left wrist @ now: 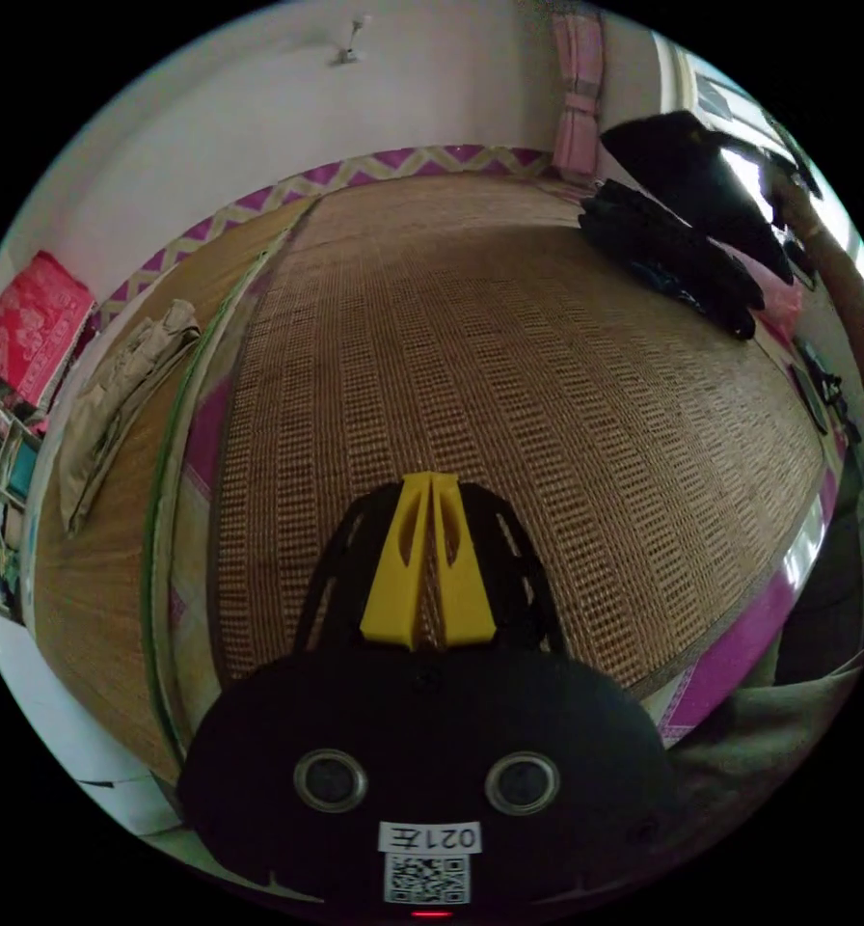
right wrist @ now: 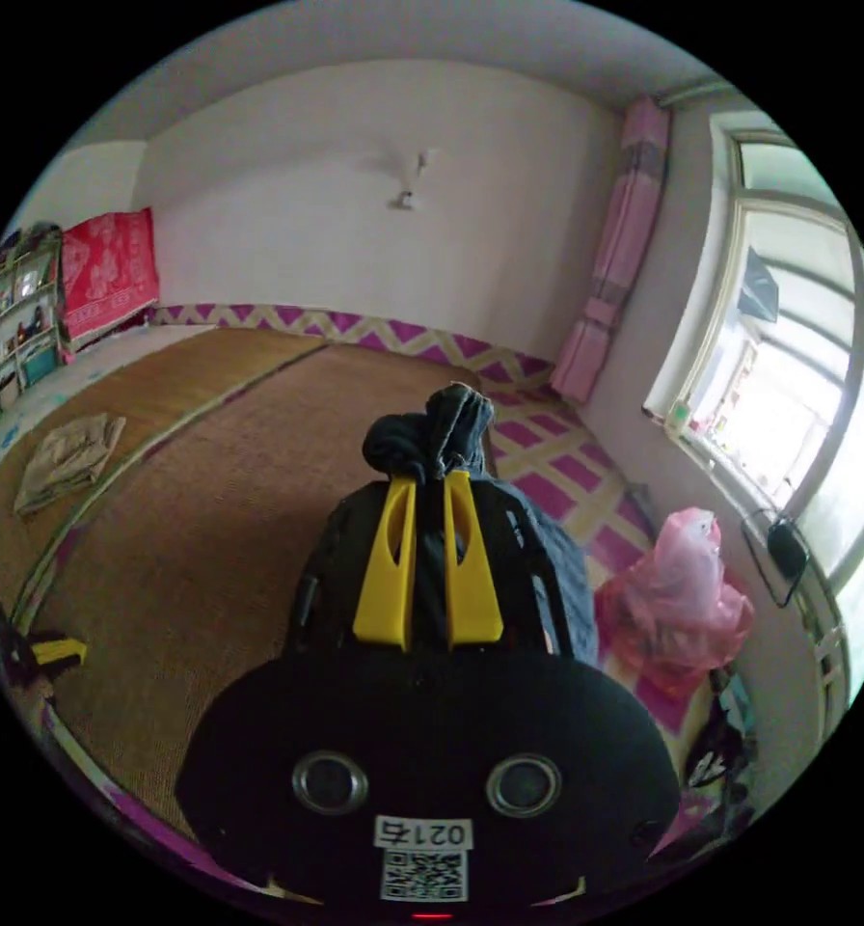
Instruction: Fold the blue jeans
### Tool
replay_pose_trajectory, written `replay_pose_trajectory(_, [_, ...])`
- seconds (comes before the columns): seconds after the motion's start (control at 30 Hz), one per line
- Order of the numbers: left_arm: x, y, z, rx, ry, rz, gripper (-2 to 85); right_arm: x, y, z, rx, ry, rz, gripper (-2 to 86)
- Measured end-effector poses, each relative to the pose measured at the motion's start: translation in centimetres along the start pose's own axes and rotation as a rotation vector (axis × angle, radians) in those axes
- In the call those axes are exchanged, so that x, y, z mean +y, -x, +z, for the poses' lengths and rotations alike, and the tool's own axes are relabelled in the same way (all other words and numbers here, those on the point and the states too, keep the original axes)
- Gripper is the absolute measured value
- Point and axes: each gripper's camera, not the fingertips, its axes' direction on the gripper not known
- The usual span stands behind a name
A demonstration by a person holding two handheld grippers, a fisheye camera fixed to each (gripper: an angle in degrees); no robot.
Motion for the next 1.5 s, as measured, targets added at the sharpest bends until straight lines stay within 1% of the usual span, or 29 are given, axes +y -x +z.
replay_pose_trajectory(0.07, [0.3,0.9,-0.7,0.007,-0.016,-0.029,-1.0,0.3,3.2,-3.5,-0.036,-0.008,-0.089,4.8])
replay_pose_trajectory(0.13, [1.4,2.4,-2.9,0.007,-0.085,-0.060,-1.0,1.9,9.8,-6.5,-0.101,0.007,-0.241,4.7])
replay_pose_trajectory(0.17, [1.8,2.7,-3.5,0.008,-0.100,-0.067,-1.0,2.6,11.7,-6.9,-0.129,0.015,-0.277,4.7])
replay_pose_trajectory(0.23, [3.7,4.4,-5.8,0.010,-0.146,-0.105,-1.0,7.1,19.9,-7.3,-0.230,0.042,-0.411,4.7])
replay_pose_trajectory(0.27, [4.3,4.8,-6.2,0.007,-0.153,-0.118,-1.0,8.6,22.1,-7.2,-0.244,0.046,-0.443,4.7])
replay_pose_trajectory(0.33, [6.6,6.3,-7.2,0.020,-0.146,-0.163,-1.0,15.6,30.4,-5.7,-0.302,0.107,-0.572,4.7])
replay_pose_trajectory(0.4, [8.4,7.3,-7.4,0.045,-0.128,-0.184,-1.0,20.1,34.2,-4.1,-0.370,0.215,-0.570,4.6])
replay_pose_trajectory(0.43, [9.5,7.9,-7.6,0.064,-0.125,-0.195,-1.0,22.0,34.7,-5.3,-0.296,0.134,-0.535,4.6])
replay_pose_trajectory(0.47, [10.0,8.2,-7.7,0.072,-0.125,-0.199,-1.0,22.4,34.6,-6.1,-0.267,0.108,-0.528,4.6])
replay_pose_trajectory(0.5, [10.7,8.7,-7.7,0.079,-0.120,-0.208,-1.0,22.4,33.5,-7.7,-0.277,0.077,-0.468,4.6])
replay_pose_trajectory(0.53, [11.0,9.0,-7.7,0.088,-0.117,-0.215,-1.0,22.3,31.9,-9.0,-0.329,0.054,-0.410,4.7])
replay_pose_trajectory(0.57, [11.1,9.0,-7.6,0.093,-0.120,-0.216,-1.0,22.3,31.2,-9.6,-0.357,0.046,-0.397,4.8])
replay_pose_trajectory(0.6, [11.1,9.0,-7.5,0.101,-0.128,-0.220,-1.0,22.6,30.5,-10.2,-0.401,0.054,-0.414,5.0])
replay_pose_trajectory(0.63, [10.9,8.9,-7.2,0.110,-0.126,-0.222,-1.0,23.0,30.6,-10.0,-0.409,0.093,-0.467,5.7])
replay_pose_trajectory(0.7, [10.4,8.3,-6.8,0.131,-0.121,-0.212,-1.0,23.8,30.4,-10.0,-0.407,0.123,-0.505,7.0])
replay_pose_trajectory(0.77, [10.2,7.8,-6.6,0.129,-0.122,-0.201,-1.0,23.7,29.2,-11.7,-0.381,0.084,-0.492,8.3])
replay_pose_trajectory(0.87, [10.0,7.6,-6.6,0.123,-0.127,-0.206,-1.0,22.6,27.0,-13.8,-0.400,0.054,-0.481,10.9])
replay_pose_trajectory(0.97, [10.1,8.3,-6.8,0.126,-0.132,-0.227,-1.0,21.4,25.0,-14.2,-0.539,0.076,-0.475,11.3])
replay_pose_trajectory(1.0, [10.2,8.7,-6.9,0.129,-0.132,-0.236,-1.0,20.6,23.8,-14.5,-0.580,0.071,-0.421,11.3])
replay_pose_trajectory(1.07, [10.4,9.1,-7.0,0.122,-0.127,-0.246,-1.0,19.6,23.1,-14.5,-0.539,0.084,-0.394,11.0])
replay_pose_trajectory(1.13, [10.6,9.5,-6.9,0.112,-0.120,-0.256,-1.0,18.9,23.9,-13.1,-0.437,0.133,-0.467,11.0])
replay_pose_trajectory(1.2, [10.7,9.7,-6.9,0.111,-0.115,-0.263,-1.0,18.4,23.9,-12.0,-0.431,0.179,-0.478,10.5])
replay_pose_trajectory(1.27, [10.8,9.6,-7.0,0.118,-0.116,-0.262,-1.0,17.7,22.8,-12.1,-0.412,0.159,-0.456,7.7])
replay_pose_trajectory(1.3, [10.7,9.5,-7.1,0.111,-0.114,-0.258,-1.0,16.7,20.9,-12.7,-0.422,0.130,-0.409,6.4])
replay_pose_trajectory(1.37, [10.6,9.2,-7.2,0.103,-0.114,-0.245,-1.0,14.6,16.1,-13.6,-0.529,0.109,-0.277,5.3])
replay_pose_trajectory(1.43, [10.3,8.8,-7.5,0.107,-0.121,-0.230,-0.9,11.9,6.5,-15.8,-0.625,0.025,-0.054,4.9])
replay_pose_trajectory(1.47, [10.2,8.7,-7.6,0.108,-0.123,-0.228,-0.9,11.4,3.7,-16.6,-0.626,-0.004,0.001,4.8])
replay_pose_trajectory(1.5, [9.9,8.3,-7.6,0.110,-0.128,-0.219,-0.9,10.8,-1.8,-18.1,-0.607,-0.056,0.107,4.8])
